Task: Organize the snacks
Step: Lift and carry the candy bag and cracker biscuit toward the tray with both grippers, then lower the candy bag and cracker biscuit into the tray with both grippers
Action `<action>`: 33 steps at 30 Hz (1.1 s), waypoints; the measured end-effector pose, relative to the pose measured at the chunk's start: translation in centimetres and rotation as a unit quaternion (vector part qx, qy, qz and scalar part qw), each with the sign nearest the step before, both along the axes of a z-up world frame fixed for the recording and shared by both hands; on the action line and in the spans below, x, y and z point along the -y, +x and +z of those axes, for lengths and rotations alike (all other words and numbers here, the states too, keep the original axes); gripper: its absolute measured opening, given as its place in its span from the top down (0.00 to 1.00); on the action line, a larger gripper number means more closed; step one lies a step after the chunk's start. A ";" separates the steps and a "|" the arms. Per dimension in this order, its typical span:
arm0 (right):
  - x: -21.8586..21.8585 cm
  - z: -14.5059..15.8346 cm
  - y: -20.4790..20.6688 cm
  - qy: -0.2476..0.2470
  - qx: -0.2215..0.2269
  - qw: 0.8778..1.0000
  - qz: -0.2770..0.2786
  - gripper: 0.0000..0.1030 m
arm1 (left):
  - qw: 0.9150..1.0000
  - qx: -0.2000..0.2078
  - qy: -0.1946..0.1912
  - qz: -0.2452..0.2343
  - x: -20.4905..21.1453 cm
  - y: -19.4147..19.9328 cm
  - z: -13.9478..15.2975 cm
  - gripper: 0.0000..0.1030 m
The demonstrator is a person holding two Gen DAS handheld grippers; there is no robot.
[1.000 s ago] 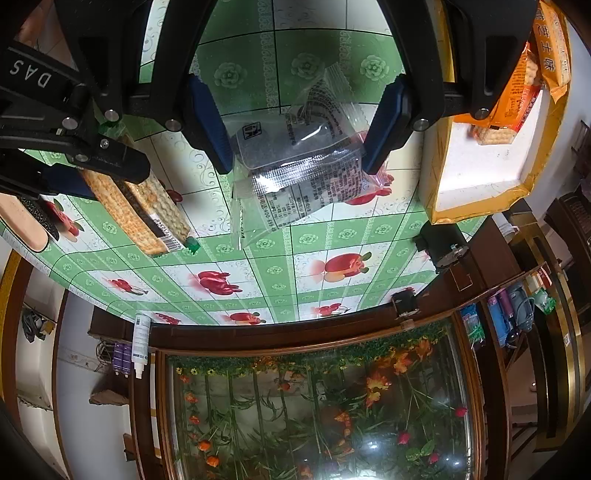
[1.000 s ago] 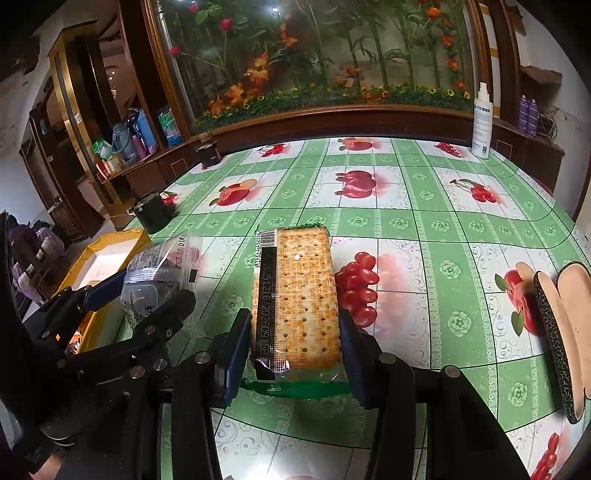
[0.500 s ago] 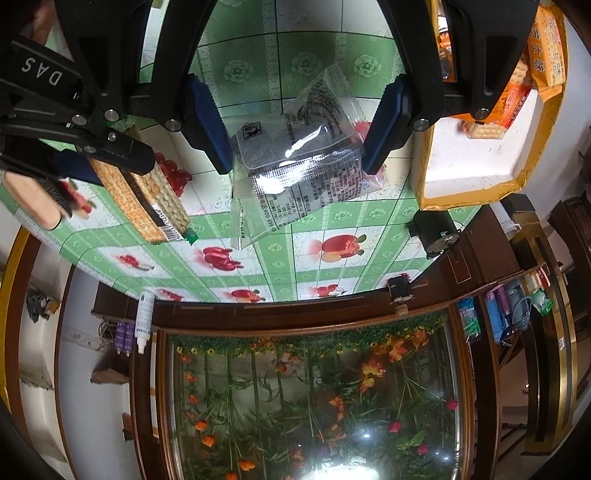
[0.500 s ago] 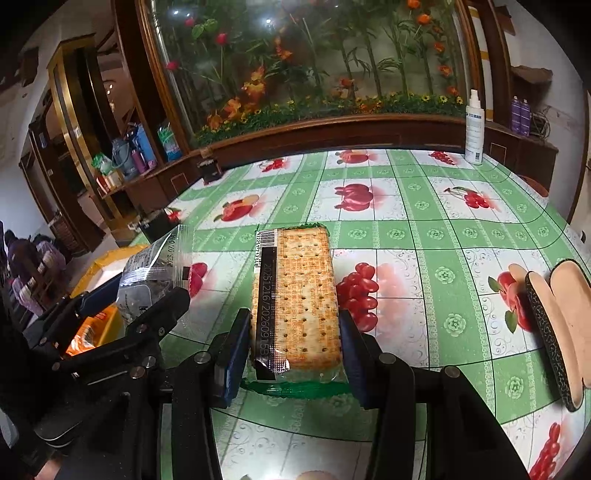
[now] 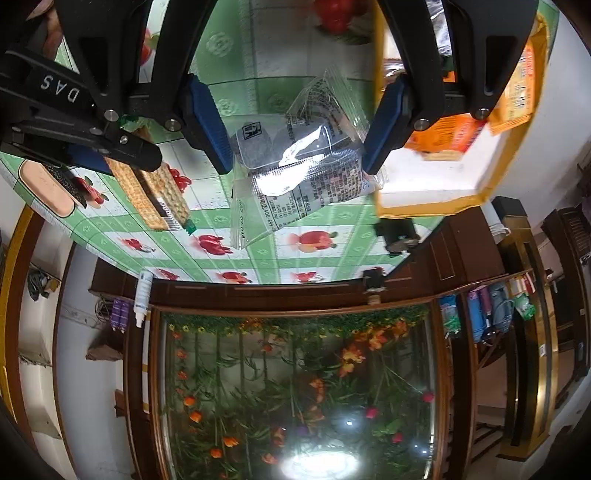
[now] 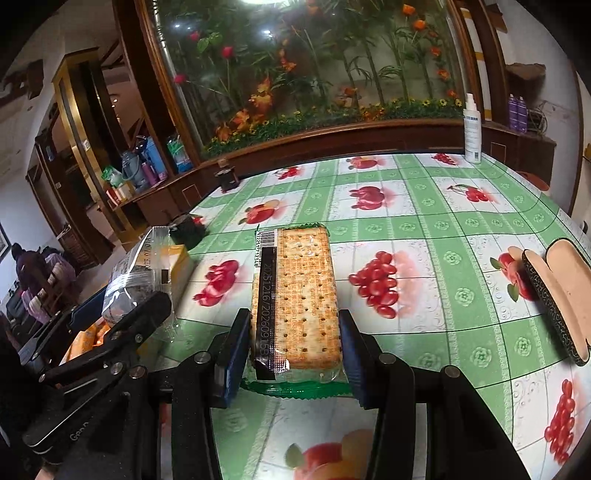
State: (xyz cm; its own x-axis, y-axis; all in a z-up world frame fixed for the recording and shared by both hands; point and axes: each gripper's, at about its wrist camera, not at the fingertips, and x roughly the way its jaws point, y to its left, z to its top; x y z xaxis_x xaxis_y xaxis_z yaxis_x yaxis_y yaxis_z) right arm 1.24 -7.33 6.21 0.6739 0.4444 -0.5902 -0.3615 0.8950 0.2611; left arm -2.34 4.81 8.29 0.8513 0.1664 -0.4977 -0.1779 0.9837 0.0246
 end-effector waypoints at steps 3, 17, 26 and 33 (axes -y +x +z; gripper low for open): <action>-0.8 0.7 -0.8 -0.002 0.009 1.000 0.008 0.51 | 1.000 0.008 -0.002 0.010 -0.9 -1.3 0.6 0.31; -6.8 2.5 -3.1 -0.027 0.033 0.997 0.066 0.51 | 0.997 0.015 -0.009 0.073 -6.6 -6.3 0.4 0.31; -11.8 2.3 -3.9 -0.043 0.035 0.992 0.114 0.51 | 0.993 0.001 -0.018 0.113 -10.0 -8.6 -1.2 0.31; -15.5 1.6 -4.2 -0.076 0.043 0.987 0.136 0.51 | 0.991 -0.010 -0.029 0.133 -12.3 -9.6 -2.6 0.31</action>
State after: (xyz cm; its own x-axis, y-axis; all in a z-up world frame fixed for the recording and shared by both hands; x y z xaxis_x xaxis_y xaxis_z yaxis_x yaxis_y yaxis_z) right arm -2.97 8.13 7.82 0.5922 0.5271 -0.6095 -0.6092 0.7879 0.0895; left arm -11.94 17.08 5.71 0.7709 0.3536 -0.5298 -0.4305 0.9022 -0.0243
